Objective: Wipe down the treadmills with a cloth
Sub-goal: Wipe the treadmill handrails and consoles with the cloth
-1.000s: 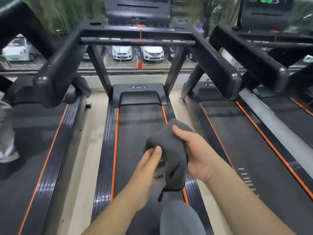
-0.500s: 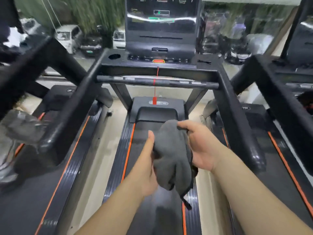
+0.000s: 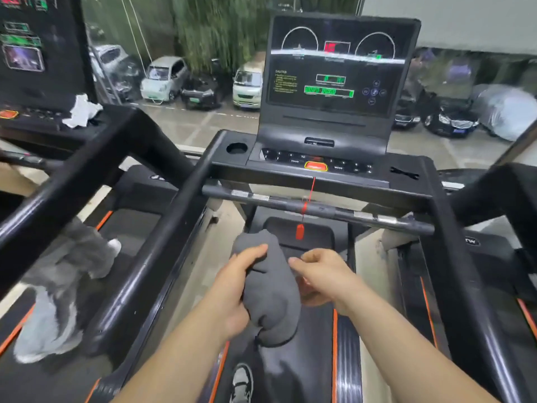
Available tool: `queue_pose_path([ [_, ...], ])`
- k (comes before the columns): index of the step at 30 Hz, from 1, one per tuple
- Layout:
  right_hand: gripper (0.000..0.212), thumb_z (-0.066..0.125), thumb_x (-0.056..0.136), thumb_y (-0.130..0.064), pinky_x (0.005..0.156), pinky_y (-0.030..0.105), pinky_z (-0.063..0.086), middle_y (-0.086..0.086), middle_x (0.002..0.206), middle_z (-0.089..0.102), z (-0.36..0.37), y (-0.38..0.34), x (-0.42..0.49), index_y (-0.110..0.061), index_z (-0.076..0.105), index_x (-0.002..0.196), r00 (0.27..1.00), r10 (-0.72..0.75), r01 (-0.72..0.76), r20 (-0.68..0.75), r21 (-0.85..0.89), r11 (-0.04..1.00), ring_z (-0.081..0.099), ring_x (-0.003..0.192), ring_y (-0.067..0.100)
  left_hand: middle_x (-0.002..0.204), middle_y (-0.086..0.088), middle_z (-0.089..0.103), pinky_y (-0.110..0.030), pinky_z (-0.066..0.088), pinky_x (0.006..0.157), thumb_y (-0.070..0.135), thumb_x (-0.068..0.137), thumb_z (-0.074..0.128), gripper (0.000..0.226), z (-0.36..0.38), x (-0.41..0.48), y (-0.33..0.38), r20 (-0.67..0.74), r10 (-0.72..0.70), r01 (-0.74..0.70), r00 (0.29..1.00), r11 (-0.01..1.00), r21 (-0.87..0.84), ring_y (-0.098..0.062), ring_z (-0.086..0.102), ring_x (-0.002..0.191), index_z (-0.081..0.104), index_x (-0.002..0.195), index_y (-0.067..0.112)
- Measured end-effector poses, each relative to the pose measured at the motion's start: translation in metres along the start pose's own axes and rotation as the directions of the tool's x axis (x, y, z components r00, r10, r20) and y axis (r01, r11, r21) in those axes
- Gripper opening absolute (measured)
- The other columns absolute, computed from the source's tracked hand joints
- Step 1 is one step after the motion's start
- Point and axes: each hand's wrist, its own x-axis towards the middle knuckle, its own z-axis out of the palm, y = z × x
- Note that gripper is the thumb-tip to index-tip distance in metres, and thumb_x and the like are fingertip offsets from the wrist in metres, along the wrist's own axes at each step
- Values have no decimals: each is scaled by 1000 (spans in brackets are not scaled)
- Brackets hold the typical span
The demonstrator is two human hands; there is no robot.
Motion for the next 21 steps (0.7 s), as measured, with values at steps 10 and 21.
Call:
queue_pose_path([
  [10, 17, 61, 97, -29, 88, 26, 53, -13, 97, 76, -6, -130, 159, -25, 77, 100, 919, -384, 360, -88, -209, 909, 69, 94, 4, 128, -24, 66, -50, 42, 112, 1, 64, 68, 65, 18, 143, 135, 190, -8, -4, 982, 998, 62, -40, 63, 117, 65, 129, -3],
  [21, 7, 70, 90, -30, 87, 30, 54, -11, 88, 72, -31, -238, 348, -30, 70, 83, 857, -498, 497, 132, -465, 732, 66, 84, 6, 98, -19, 75, -41, 60, 81, 7, 92, 65, 14, 36, 275, 254, -255, 395, -266, 883, 867, 421, -27, 75, 89, 64, 103, -1],
])
